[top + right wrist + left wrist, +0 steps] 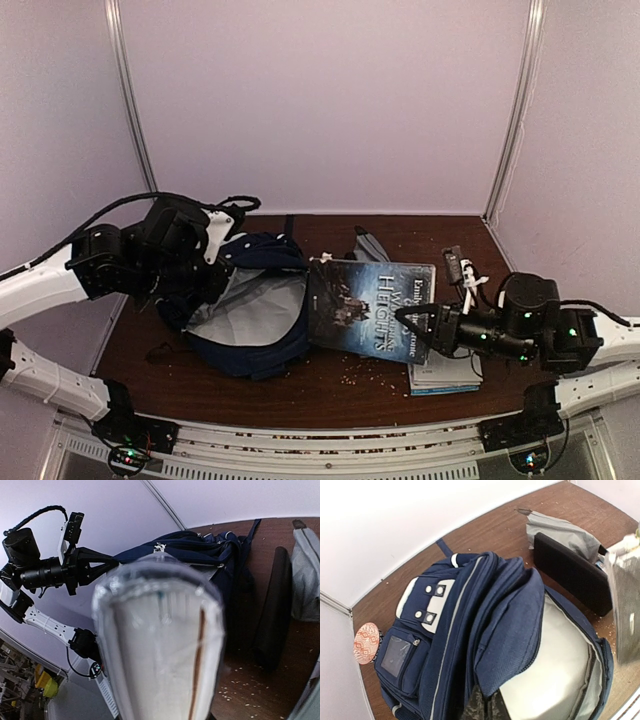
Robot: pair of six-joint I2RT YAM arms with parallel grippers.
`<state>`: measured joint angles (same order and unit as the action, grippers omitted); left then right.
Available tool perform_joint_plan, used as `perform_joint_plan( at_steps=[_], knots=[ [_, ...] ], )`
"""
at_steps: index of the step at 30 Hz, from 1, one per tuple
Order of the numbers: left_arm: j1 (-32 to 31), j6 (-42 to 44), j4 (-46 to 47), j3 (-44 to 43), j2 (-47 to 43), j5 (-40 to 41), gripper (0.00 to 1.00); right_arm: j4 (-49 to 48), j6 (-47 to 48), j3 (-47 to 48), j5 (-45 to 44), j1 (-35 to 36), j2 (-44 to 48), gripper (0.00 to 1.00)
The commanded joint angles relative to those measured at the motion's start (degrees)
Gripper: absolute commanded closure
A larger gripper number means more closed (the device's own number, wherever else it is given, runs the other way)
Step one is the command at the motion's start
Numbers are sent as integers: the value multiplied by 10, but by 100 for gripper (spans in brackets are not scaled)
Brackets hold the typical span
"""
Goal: Pack the student bag
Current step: Place the book in the student bag.
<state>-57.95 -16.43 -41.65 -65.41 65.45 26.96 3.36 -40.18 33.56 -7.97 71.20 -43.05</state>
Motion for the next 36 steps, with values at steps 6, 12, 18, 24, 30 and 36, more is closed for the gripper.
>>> perform_joint_plan(
  at_steps=[6,12,18,24,30,36],
  knots=[
    [0,-5,85,-50,-5,33,100,-247,-183,68,33,-11,-141,100],
    [0,-18,114,-32,9,16,100,-309,-265,37,12,-27,-147,100],
    [0,-30,158,-24,36,9,100,-355,-321,40,16,-29,-151,100],
    [0,-46,187,-43,51,18,100,-333,-384,24,33,-28,-183,100],
    [0,-68,217,-50,48,13,100,-306,-409,-14,-2,-29,-190,100],
    [-8,-102,229,-43,58,-26,100,-323,-412,15,0,-48,-256,100]
  ],
)
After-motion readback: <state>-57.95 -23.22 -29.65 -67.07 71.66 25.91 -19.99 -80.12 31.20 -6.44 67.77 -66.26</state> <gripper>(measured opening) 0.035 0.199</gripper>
